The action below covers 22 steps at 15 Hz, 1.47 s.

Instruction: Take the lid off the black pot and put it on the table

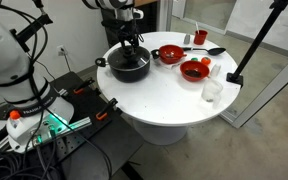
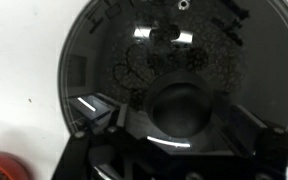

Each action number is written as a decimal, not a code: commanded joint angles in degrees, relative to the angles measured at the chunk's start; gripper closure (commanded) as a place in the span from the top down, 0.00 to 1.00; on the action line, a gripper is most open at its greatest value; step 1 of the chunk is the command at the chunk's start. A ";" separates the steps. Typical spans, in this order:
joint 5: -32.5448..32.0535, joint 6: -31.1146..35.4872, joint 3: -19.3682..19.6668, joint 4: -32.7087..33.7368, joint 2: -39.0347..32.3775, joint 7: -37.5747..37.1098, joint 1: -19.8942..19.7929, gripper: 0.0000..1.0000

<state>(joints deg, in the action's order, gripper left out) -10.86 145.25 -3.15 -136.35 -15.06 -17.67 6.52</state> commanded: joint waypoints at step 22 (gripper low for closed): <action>8.49 -8.15 0.42 -7.30 13.57 9.65 -1.63 0.25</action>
<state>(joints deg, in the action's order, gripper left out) -4.59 138.68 -2.30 -139.29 -9.31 -11.65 6.13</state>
